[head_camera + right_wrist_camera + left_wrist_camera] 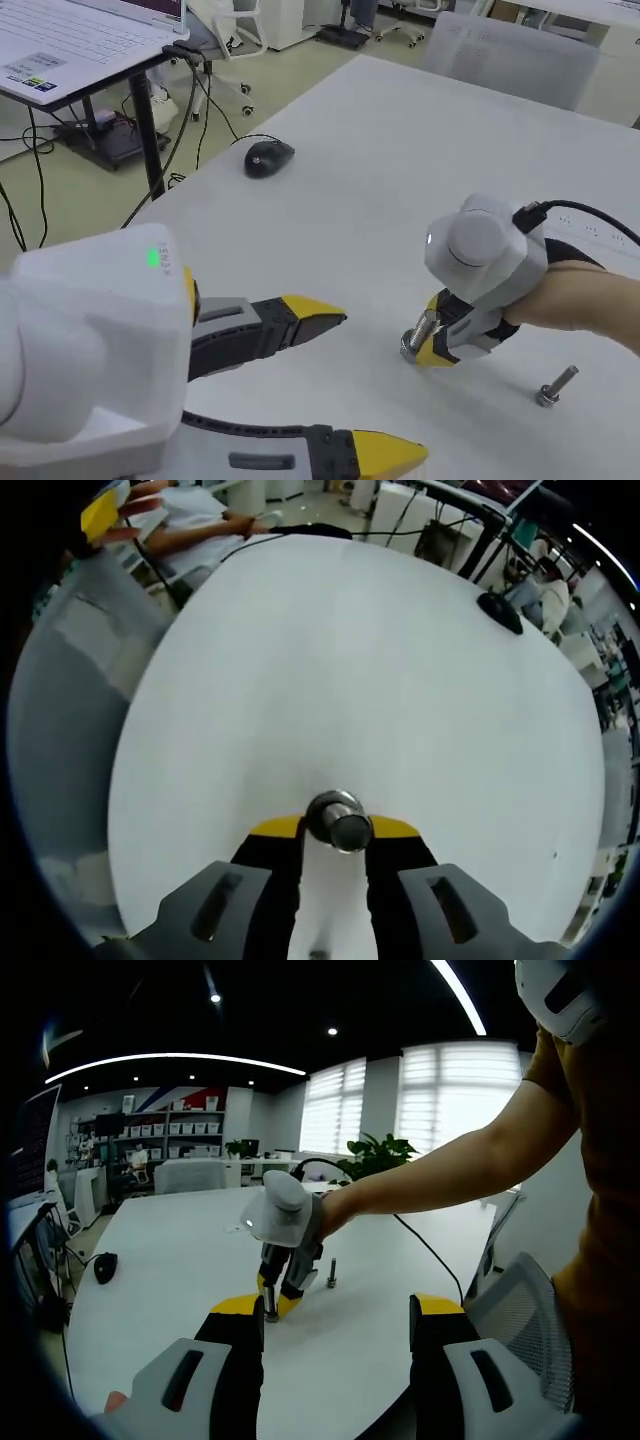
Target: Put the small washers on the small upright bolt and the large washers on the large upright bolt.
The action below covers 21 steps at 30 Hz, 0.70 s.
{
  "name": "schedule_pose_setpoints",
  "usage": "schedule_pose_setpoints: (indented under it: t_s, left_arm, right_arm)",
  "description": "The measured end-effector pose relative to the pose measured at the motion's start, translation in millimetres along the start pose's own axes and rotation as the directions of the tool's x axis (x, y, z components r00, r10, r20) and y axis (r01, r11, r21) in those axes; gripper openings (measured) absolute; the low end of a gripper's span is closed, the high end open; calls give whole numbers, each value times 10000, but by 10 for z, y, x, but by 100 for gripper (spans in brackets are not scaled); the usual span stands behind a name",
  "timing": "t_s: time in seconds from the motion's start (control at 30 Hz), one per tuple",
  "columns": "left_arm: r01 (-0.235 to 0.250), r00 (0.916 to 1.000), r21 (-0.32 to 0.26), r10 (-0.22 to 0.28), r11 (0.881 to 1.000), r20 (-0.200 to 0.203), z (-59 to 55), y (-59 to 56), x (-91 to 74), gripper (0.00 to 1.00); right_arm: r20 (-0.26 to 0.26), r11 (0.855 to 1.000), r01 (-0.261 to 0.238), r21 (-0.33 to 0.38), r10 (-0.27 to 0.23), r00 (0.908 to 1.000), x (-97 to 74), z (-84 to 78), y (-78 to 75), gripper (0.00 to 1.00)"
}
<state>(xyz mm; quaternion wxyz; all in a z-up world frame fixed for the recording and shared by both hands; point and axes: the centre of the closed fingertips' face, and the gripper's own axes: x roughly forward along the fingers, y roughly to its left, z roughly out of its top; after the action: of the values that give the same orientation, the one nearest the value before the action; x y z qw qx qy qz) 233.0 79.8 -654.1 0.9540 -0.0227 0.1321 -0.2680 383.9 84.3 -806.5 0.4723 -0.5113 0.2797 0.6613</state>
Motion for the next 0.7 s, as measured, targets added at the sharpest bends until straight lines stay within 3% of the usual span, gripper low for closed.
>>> schedule_pose_setpoints:
  t_s: [0.1, 0.23, 0.53, 0.6, 0.7]
  left_arm:
    - [23, 10000, 8, -23, 10000, -49, -9, 0, 2, 58]
    - [47, 9999, 26, -47, 10000, -124, -23, 4, 6, 58]
    - [160, 9998, 121, -159, 9998, -145, -9, -16, 11, 58]
    - [218, 9997, 154, -216, 9996, -138, -4, -25, 16, 58]
    - [336, 9981, 217, -324, 9992, -532, -84, -38, 25, 58]
  right_arm:
    - [380, 9997, -62, 220, 53, 9993, -14, 30, 8, 26]
    - [438, 9998, -5, 223, -5, 9990, -38, 10, 31, 29]
    - [874, 9971, 584, 490, -625, 9942, -296, 2, 27, 29]
    - [1020, 9950, 799, 594, -856, 9911, -379, -2, 28, 29]
    - [1444, 9901, 1152, 799, -1258, 9815, -525, 27, 51, 28]
